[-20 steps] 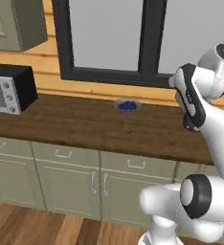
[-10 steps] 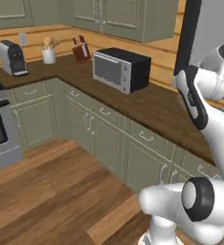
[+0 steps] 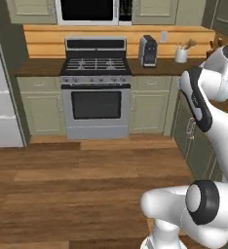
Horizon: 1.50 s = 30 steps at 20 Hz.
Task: Start the toaster. Once the lever pops up, take the bread to the plate on the dining counter.
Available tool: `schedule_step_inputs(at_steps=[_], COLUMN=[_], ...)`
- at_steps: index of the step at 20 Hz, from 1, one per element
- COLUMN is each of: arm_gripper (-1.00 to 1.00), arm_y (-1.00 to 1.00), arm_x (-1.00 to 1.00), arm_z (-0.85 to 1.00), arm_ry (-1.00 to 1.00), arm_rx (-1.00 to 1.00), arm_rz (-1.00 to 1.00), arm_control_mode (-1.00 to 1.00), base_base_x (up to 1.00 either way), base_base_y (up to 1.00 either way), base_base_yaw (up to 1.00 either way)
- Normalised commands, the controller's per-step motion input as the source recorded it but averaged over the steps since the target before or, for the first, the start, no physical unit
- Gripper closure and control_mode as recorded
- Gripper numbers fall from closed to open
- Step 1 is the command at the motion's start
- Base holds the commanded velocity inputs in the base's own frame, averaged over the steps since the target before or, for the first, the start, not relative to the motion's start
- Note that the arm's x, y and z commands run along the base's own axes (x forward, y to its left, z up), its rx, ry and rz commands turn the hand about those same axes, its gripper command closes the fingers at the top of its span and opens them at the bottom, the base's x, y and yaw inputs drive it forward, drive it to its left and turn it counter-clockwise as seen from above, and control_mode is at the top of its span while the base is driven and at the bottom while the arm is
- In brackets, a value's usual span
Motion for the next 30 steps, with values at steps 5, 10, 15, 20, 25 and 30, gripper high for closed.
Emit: schedule_step_inputs(at_steps=[5,10,15,20,25,30], arm_gripper=[1.0,1.0,1.0,1.0,1.0,1.0], arm_y=[0.0,0.0,0.0,0.0,0.0,0.0], arm_x=[0.0,0.0,0.0,0.0,0.0,0.0], arm_z=[0.0,0.0,0.0,0.0,0.0,0.0], arm_ry=[0.0,0.0,0.0,0.0,0.0,0.0], arm_rx=[0.0,0.0,0.0,0.0,0.0,0.0], arm_rz=[0.0,0.0,0.0,0.0,0.0,0.0], arm_control_mode=[1.0,1.0,1.0,1.0,1.0,1.0], base_base_x=[-0.13,-0.12,-0.06,0.35,1.0,1.0], base_base_y=[0.0,0.0,0.0,0.02,0.0,-0.4], base_base_yaw=[1.0,1.0,1.0,0.91,0.45,0.23])
